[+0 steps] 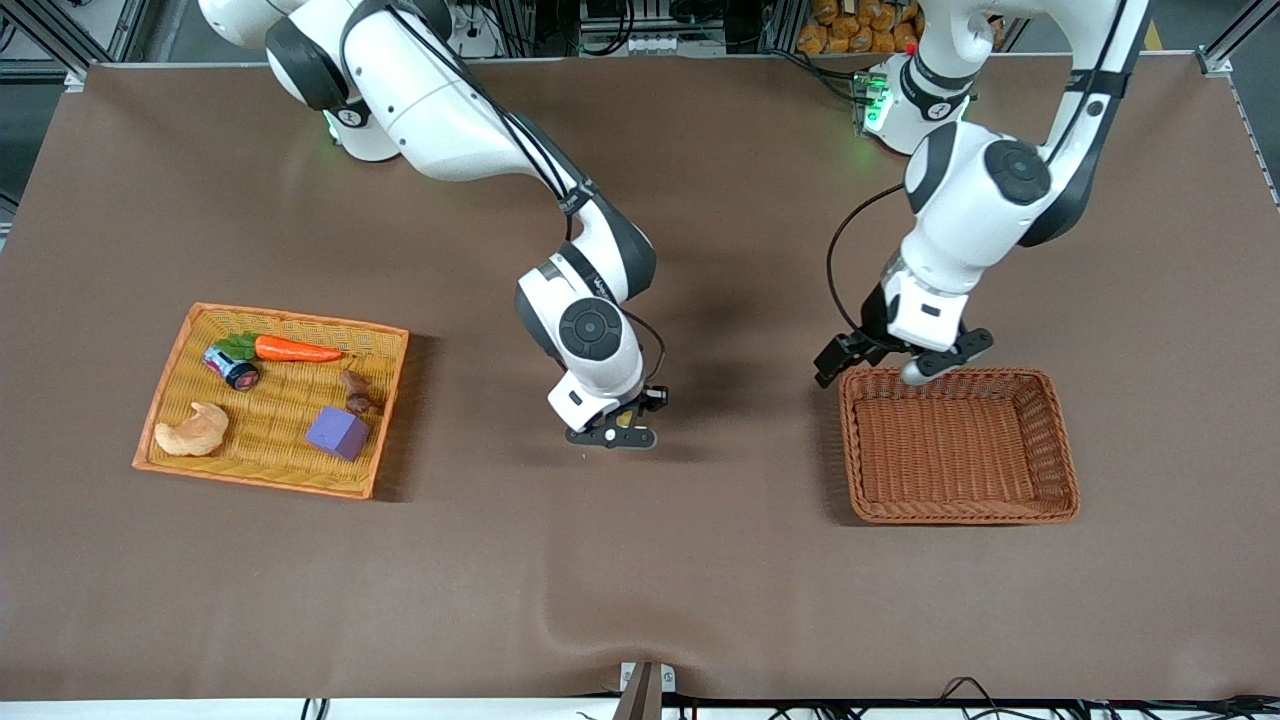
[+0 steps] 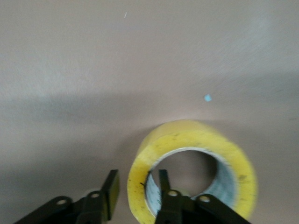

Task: Transfer tape with both arms
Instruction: 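Set the tape on the table and withdraw the right gripper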

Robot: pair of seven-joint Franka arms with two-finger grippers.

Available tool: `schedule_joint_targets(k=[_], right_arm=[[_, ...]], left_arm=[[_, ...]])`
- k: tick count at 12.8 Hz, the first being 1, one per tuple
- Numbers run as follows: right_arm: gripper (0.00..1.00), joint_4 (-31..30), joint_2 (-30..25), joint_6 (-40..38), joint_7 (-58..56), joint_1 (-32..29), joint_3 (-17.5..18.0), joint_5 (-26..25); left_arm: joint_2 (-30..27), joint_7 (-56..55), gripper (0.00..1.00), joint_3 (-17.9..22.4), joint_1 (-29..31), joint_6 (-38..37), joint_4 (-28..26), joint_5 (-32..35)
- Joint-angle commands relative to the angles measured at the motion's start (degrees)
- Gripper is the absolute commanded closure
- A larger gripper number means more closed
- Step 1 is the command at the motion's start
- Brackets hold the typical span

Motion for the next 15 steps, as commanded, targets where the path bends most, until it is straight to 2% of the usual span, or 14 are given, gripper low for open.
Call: schedule_joint_targets(k=[1, 3, 4, 7, 9, 11, 12, 13, 15], right_arm=[[0.0, -0.75, -7.82, -7.51, -7.28, -5.44, -0.46, -0.61], [0.0, -5.73, -16.24, -11.65, -24.39, -11.95, -0.46, -0.17], [0.0, -9.77, -21.08, -11.93, -28.91, -15.89, -0.46, -0.17], [0.0, -19.53, -32.25, -12.63, -31.24, -23.47, -0.64, -0.96], [0.0, -27.17, -40.6, -11.67, -31.33, -26.28, -1.34, -6.72], [0.0, -32.29, -46.85, -13.76, -34.03, -31.46, -1.34, -7.37], [0.0, -34.05, -49.23, -14.73, -36.15, -33.57, -1.43, -7.37], [0.0, -34.24, -50.12, -15.61, -38.08, -35.86, -1.43, -7.9], [0.0, -29.79, -49.7, -21.04, -42.22, -41.39, -1.51, -7.12]], left_arm=[[3.33, -2.31, 0.0, 0.02, -0.62, 0.16, 2.99, 4.85], [3.87, -2.76, 0.0, 0.02, -1.06, -0.98, 3.53, 4.95], [3.87, -2.85, 0.0, 0.02, -1.5, -1.07, 3.53, 4.95], [3.43, -7.49, 0.0, 0.02, -5.36, -3.0, 4.05, 4.95], [5.0, -11.35, 0.0, 0.02, -8.96, -3.09, 5.36, 6.43], [10.34, -18.54, 0.0, 0.02, -13.69, -3.96, 9.57, 11.77], [13.94, -22.32, 0.0, 0.02, -15.55, -4.06, 13.42, 13.89], [18.33, -25.49, 0.0, 0.1, -17.57, -4.14, 18.33, 15.39], [27.47, -27.89, 0.0, 0.98, -20.83, -4.15, 29.05, 16.72]])
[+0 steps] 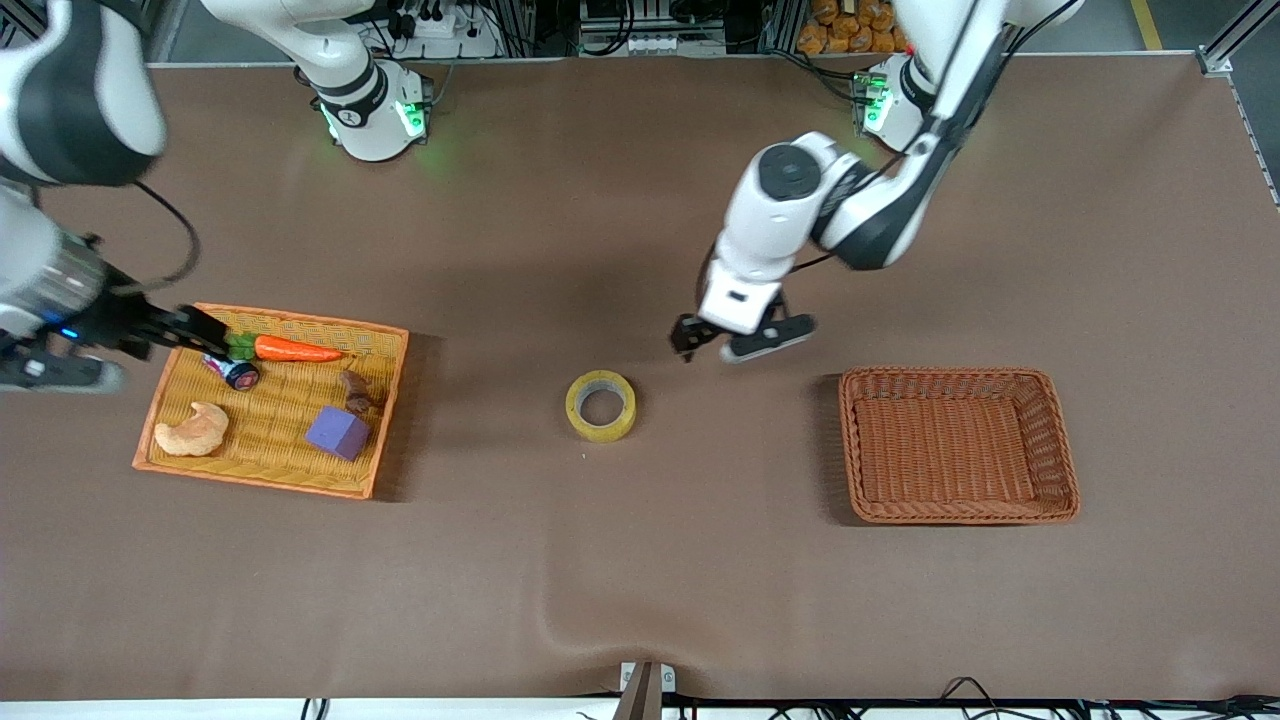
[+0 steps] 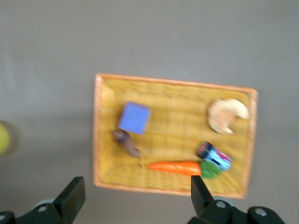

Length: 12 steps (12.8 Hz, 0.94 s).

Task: Transfer tape with both arms
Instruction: 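Lower the left gripper onto the tape roll and grasp it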

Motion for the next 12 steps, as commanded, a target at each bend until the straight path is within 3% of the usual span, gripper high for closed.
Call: schedule_joint_targets(k=[1, 3, 5, 8, 12], right_arm=[[0.0, 3.58, -1.51, -5.86, -2.91, -5.2, 1.04, 0.21], [0.0, 7.55, -1.51, -9.92, 3.1, -5.81, 0.96, 0.3], [0.0, 7.92, -1.86, -10.55, 9.64, -5.99, 0.96, 0.39], [0.0, 7.92, -0.98, -10.46, 2.4, -3.98, 1.4, 0.39], [0.0, 7.92, -0.98, -10.9, 0.08, -3.8, 1.22, -0.39]], left_arm=[[14.2, -2.47, 0.0, 1.32, -2.76, -1.41, 17.41, 2.36], [16.6, -2.12, 0.0, 1.4, -2.94, -1.41, 20.7, 3.4], [19.14, -1.94, 0.0, 1.58, -2.94, -1.15, 21.92, 10.23], [23.28, -2.2, 0.0, 1.67, -3.81, -1.06, 25.61, 12.82], [24.51, -2.38, 0.0, 1.76, -4.87, -0.18, 26.76, 12.82]])
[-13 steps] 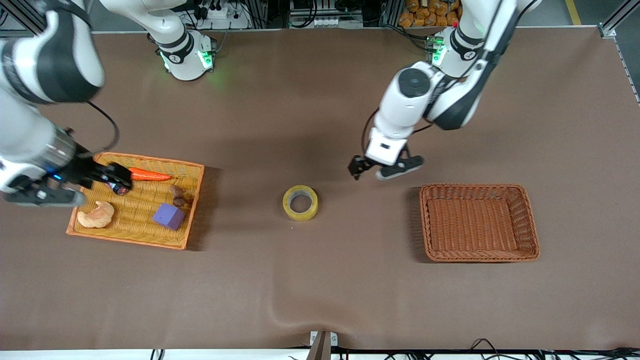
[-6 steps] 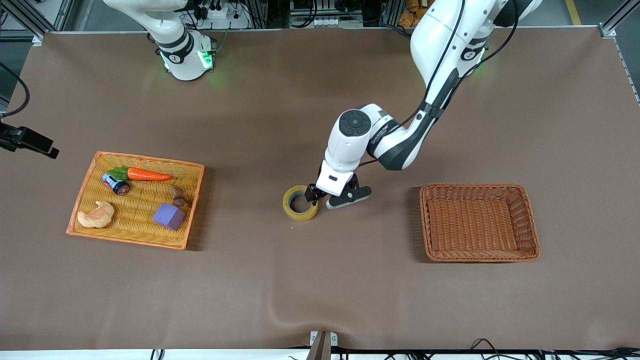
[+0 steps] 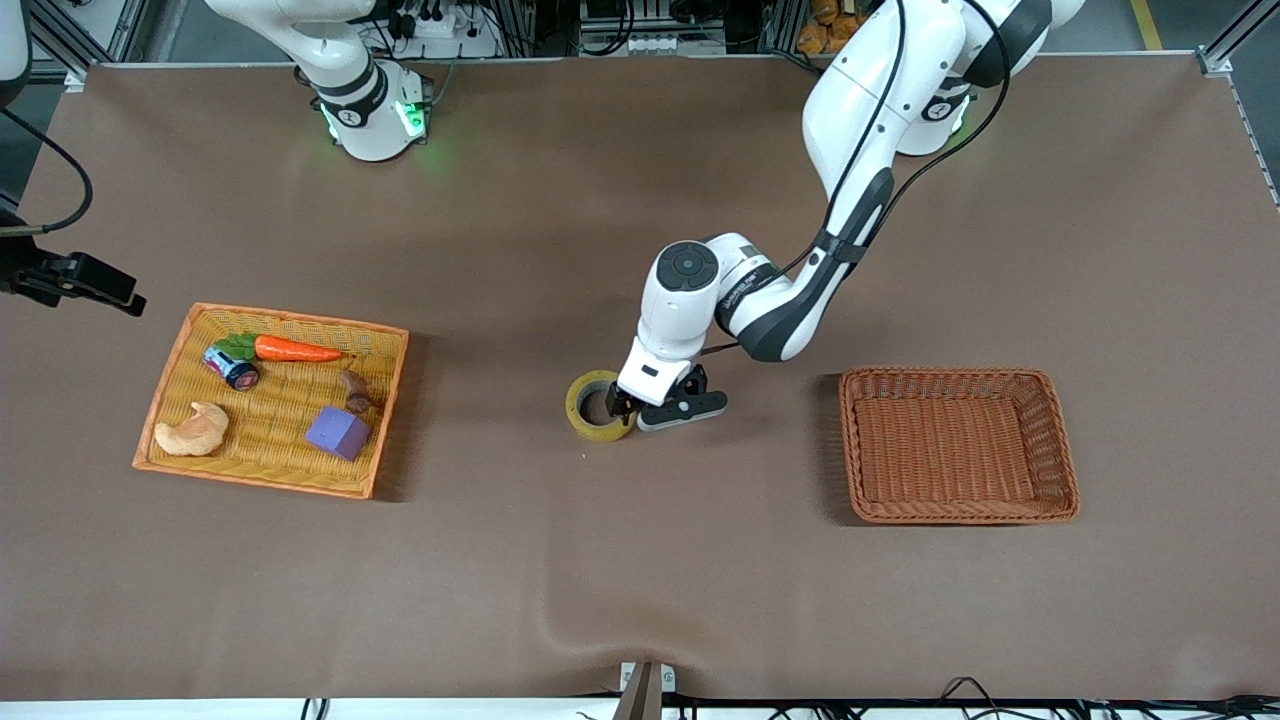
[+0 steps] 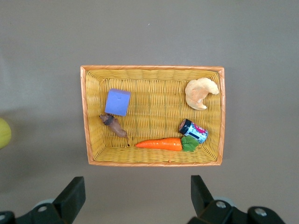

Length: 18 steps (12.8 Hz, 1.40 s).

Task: Transfer tape with both arms
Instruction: 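Lower the left gripper onto the tape roll and grasp it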

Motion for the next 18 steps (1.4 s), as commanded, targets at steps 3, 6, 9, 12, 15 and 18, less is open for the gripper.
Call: schedule_joint_targets(k=[3, 6, 9, 12, 15, 18], right_arm=[[0.0, 1.44, -0.04, -1.62, -2.02, -0.37, -0.46, -0.73], [0.0, 2.14, -0.04, -1.89, -2.2, -0.37, -0.46, -0.38], [0.0, 2.76, 0.04, -1.89, -2.2, -0.37, -0.46, 0.15], [0.0, 2.93, 0.04, -1.89, -2.2, -0.63, -0.55, 0.15], [0.0, 2.93, 0.04, -1.89, -2.2, -0.63, -0.55, 0.15], [0.0, 2.85, 0.13, -1.89, -2.28, -0.81, -0.55, 0.15]], left_arm=[[2.31, -0.48, 0.0, 2.99, -4.0, 0.79, 2.84, 1.67], [3.98, -0.39, 0.0, 8.26, -9.0, 1.24, 2.84, 2.02], [4.69, -1.0, 0.13, 10.47, -11.04, 2.03, 2.84, 2.11], [4.78, -3.98, 1.0, 10.38, -11.13, 2.12, 2.84, 2.11], [4.69, -6.09, 1.0, 10.47, -11.13, 2.21, 2.84, 2.11], [3.29, -8.99, 1.0, 10.82, -11.04, 2.21, 2.84, 2.03]])
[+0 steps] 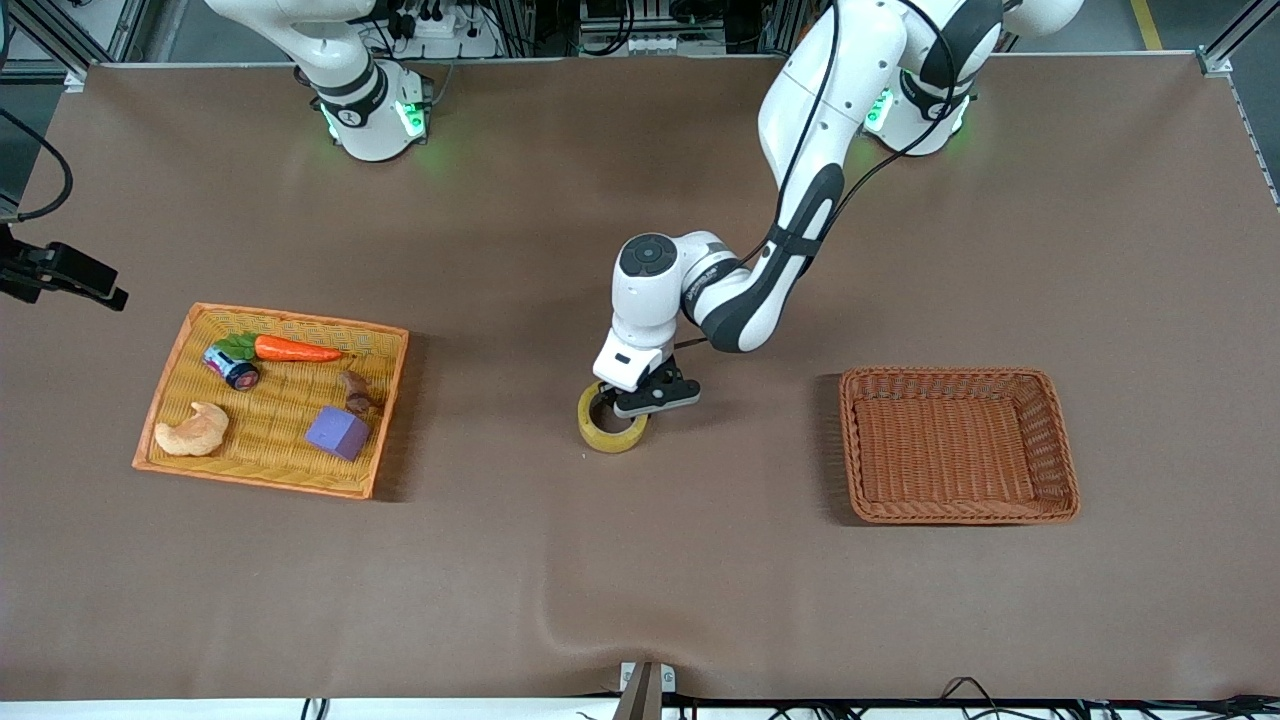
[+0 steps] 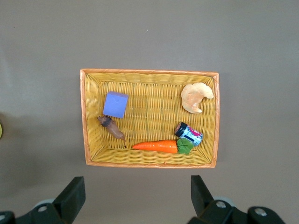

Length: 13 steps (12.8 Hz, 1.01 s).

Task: Transfer tape with both arms
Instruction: 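Lift the tape with the left gripper and carry it over the brown basket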

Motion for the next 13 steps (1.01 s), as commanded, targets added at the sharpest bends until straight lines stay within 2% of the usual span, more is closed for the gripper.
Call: schedule_joint_targets(k=[1, 6, 9, 11, 13], right_arm=[[0.0, 0.9, 0.31, -0.98, -0.69, -0.41, 0.07, 0.15], [0.0, 1.08, 0.22, -0.98, -0.68, -0.49, 0.07, -0.47], [0.0, 1.08, 0.31, -0.9, -0.6, -0.49, 0.07, -0.21], [0.0, 0.99, 0.31, -0.9, -0.68, -0.49, 0.07, -0.2], [0.0, 0.99, 0.48, -0.55, -0.68, -0.41, 0.07, 0.14]], left_arm=[[-1.63, -5.83, 1.0, 0.97, -0.46, 0.36, 1.24, 1.81], [-10.15, -13.12, 1.0, 0.97, 1.64, 0.02, 0.8, 1.37], [-15.17, -14.02, 1.0, 0.88, 4.54, -3.49, -0.35, 1.1], [-17.72, -14.28, 1.0, 0.71, 6.65, -8.65, -0.52, 0.75], [-20.97, -14.11, 1.0, 0.62, 10.33, -18.57, -0.61, 0.14]])
